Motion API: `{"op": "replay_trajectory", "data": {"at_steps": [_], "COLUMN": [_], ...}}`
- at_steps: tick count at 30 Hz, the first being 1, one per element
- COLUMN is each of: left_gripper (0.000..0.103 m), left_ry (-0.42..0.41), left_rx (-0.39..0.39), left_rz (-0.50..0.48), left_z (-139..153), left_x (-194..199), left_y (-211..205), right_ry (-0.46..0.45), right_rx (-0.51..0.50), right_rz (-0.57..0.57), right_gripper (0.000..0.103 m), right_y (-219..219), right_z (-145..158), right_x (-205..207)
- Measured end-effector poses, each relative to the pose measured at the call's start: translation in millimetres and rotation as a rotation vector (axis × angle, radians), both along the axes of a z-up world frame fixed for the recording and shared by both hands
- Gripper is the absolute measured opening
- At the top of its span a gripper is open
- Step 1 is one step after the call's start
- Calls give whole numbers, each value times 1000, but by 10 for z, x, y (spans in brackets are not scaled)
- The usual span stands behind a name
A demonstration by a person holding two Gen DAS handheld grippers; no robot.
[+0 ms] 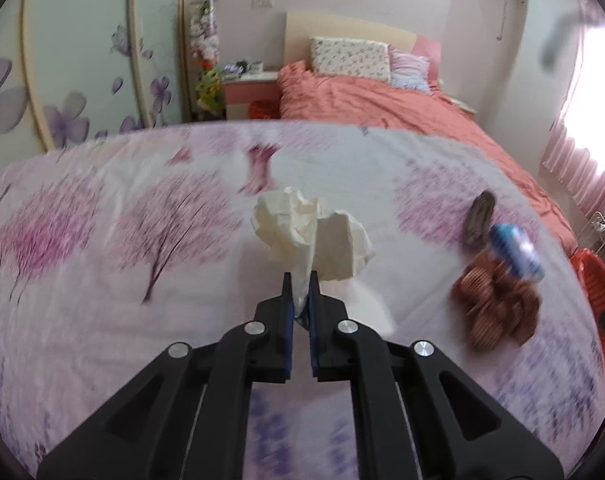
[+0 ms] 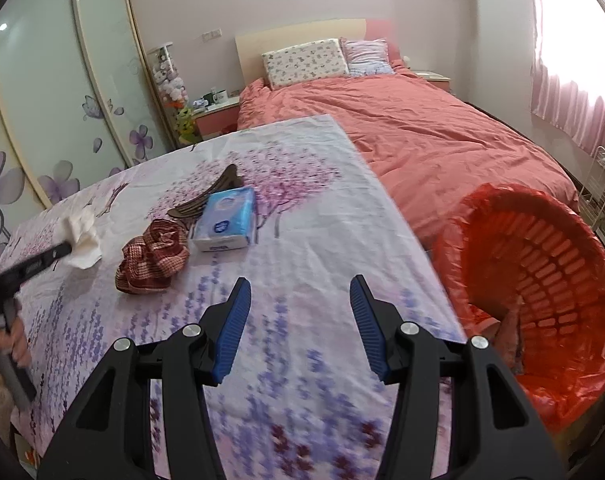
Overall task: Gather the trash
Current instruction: 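Grasp the crumpled white tissue with the left tool, then grasp the blue tissue pack with the right tool while the left tool holds the tissue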
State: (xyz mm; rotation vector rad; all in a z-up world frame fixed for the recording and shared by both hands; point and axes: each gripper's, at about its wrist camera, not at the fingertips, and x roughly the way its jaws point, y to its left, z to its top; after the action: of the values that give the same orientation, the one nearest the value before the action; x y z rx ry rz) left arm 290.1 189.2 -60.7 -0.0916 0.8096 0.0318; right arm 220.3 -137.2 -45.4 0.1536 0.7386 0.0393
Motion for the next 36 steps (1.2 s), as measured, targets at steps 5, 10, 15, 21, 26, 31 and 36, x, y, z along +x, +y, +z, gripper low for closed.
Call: {"op": "replay_trajectory", "data": {"at_steps": [5,10,15,21,26,31,36], "left_gripper": [19,19,19,19,19,19,19], "left_ry": [62,74,75,81,80,83,85], "left_rx": [-50,-71,-77,-43,-56,-37,-23], "left_rz": [43,48,48,50,52,53,54], "left_z": [-158,-183,-181,-183,-183,-183,-186], "left_x": [44,93,97,115,113,117,126], "left_y": [163,215,227,179,176,141,120], "right_ry": [18,42,38,67,93,90,106], "right_rx": [8,17,20,29,-21,-59,-70], "right_rz": [7,8,-11,-40,-54,-74,-92], "right_gripper": [52,52,52,52,55,56,66], "right_y": [228,398,517,640,757,789,742], "right_z": [-41,-75,-70,-144,-243,-237,-273], "right_x": [196,362,540,747,851,899,949]}}
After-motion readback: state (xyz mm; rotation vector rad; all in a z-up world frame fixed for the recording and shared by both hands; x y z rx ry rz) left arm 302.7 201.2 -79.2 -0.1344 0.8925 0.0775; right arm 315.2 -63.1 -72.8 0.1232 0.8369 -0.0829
